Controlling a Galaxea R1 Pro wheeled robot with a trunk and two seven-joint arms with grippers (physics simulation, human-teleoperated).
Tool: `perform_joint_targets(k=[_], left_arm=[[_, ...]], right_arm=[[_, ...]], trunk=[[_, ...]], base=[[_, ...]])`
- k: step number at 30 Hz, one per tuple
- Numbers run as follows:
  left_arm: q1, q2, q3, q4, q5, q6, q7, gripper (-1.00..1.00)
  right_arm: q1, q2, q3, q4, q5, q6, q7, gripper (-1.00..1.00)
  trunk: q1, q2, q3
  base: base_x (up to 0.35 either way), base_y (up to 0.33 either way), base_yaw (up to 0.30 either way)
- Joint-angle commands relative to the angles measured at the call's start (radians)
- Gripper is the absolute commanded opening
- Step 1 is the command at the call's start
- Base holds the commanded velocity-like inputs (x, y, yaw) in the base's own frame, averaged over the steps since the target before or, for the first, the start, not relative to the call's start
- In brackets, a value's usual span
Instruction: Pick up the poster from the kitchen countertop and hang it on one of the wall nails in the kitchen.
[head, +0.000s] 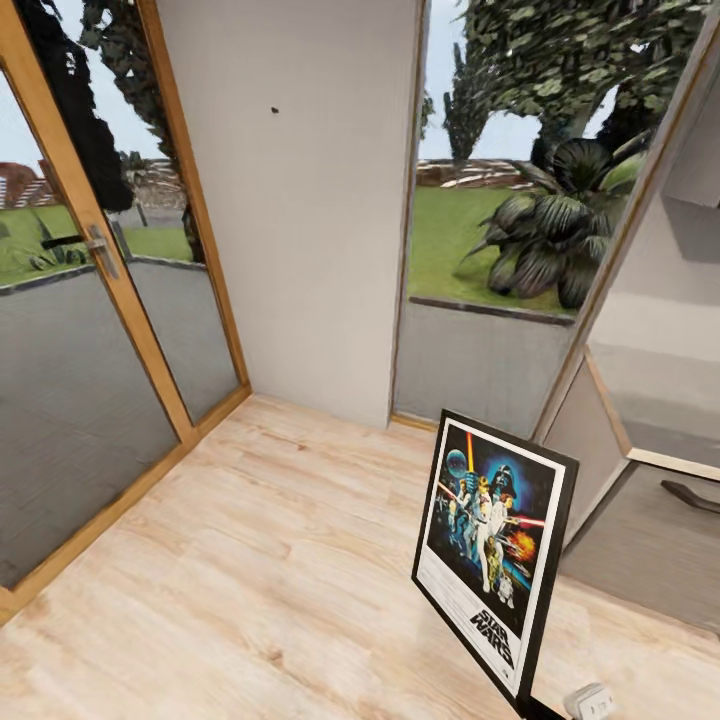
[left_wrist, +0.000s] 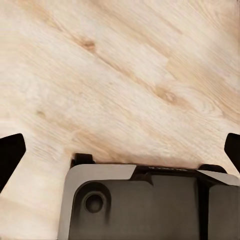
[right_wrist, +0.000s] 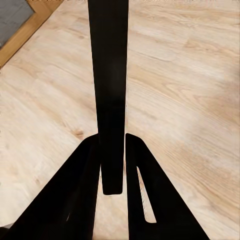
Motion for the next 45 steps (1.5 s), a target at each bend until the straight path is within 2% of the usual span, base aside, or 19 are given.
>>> perform_joint_targets(k=[1,26,40,45], left_arm=[[0.0,0.0,0.002,-0.002,0.0,0.008,-0.005,1.0],[0.0,0.0,0.003,-0.002,0.0,0.007,-0.005,1.0],[0.0,0.001,0.003,-0.003,0.0,0.007,-0.005,1.0],[0.0,0.01,0.003,-0.003,0.0,0.007,-0.005,1.0]], right_arm=[[0.0,0.0,-0.002,-0.001,-0.001,-0.001,0.005,-1.0],[0.0,0.0,-0.002,0.004,-0.001,-0.001,0.005,-1.0],[0.0,0.0,-0.001,0.004,-0.001,-0.001,0.005,-1.0],[0.0,0.0,-0.002,0.004,-0.001,-0.001,0.005,-1.0]], trunk=[[0.001,-0.002,-0.001],[0.001,-0.002,-0.001],[0.001,-0.002,-0.001],[0.001,-0.002,-0.001]], base=[[0.24,0.289,0.0],[0.256,0.265,0.0],[0.333,0.049,0.0],[0.335,0.05,0.0]])
